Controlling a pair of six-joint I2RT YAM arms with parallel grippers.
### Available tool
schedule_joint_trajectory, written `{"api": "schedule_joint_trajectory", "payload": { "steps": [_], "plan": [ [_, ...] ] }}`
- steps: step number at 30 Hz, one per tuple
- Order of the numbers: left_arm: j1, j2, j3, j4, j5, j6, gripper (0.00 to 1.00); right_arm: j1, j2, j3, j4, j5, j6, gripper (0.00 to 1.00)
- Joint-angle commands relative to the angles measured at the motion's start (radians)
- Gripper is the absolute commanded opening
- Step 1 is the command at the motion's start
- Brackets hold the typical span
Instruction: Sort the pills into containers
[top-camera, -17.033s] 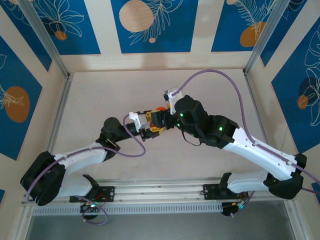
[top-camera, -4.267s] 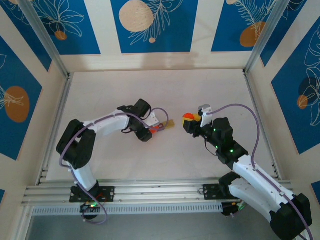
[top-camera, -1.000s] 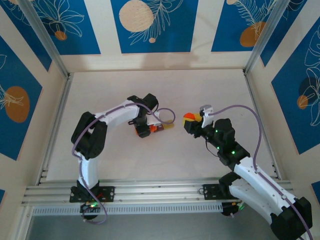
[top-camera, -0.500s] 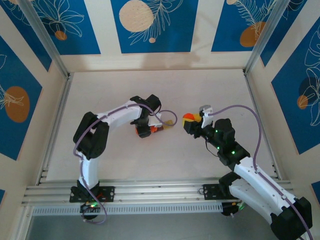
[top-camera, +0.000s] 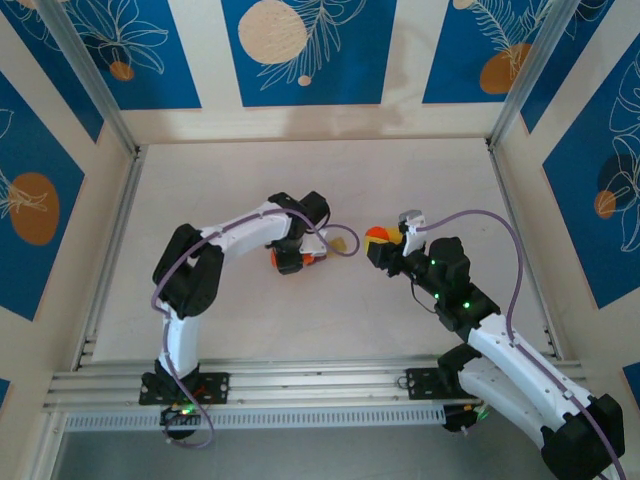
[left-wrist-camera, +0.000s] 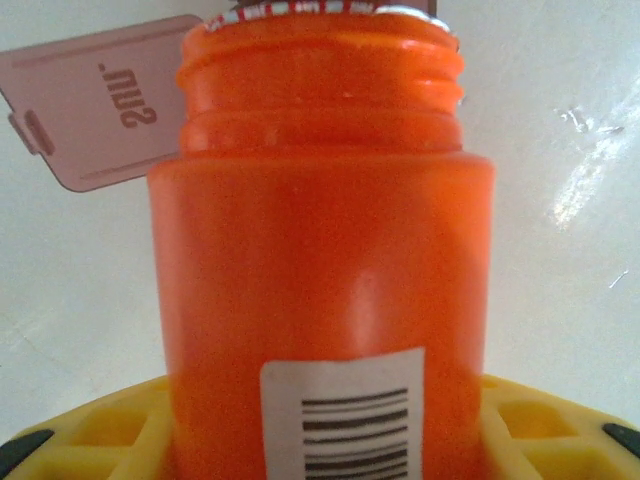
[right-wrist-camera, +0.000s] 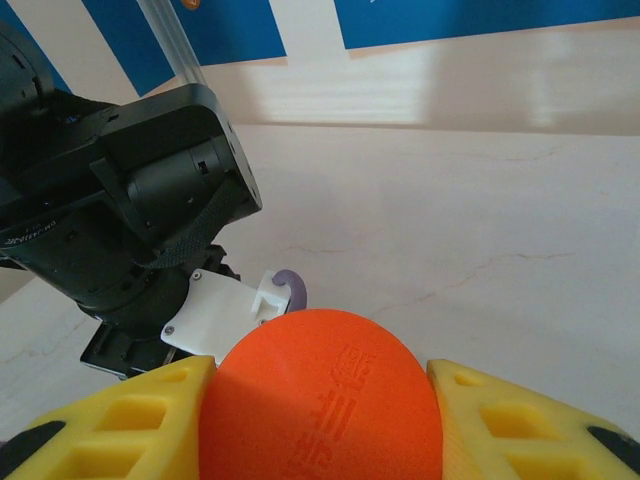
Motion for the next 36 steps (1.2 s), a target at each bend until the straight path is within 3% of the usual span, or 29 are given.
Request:
{"api": "schedule_joint_trajectory", "payload": {
  "steps": [1, 19, 36],
  "plan": [
    [-0.019, 0.029, 0.024, -0.057, -0.039, 0.033, 0.00, -0.001, -0.022, 0.002, -0.001, -0.010, 0.015, 0.00],
    [-0.055, 0.055, 0.055, -0.077, -0.144, 0.071, 0.00, -0.001, -0.034, 0.000, -0.006, -0.014, 0.017, 0.00],
    [-0.059, 0.049, 0.047, -0.051, -0.136, 0.051, 0.00, 0.000, -0.035, -0.001, -0.003, -0.012, 0.015, 0.00]
  ]
}}
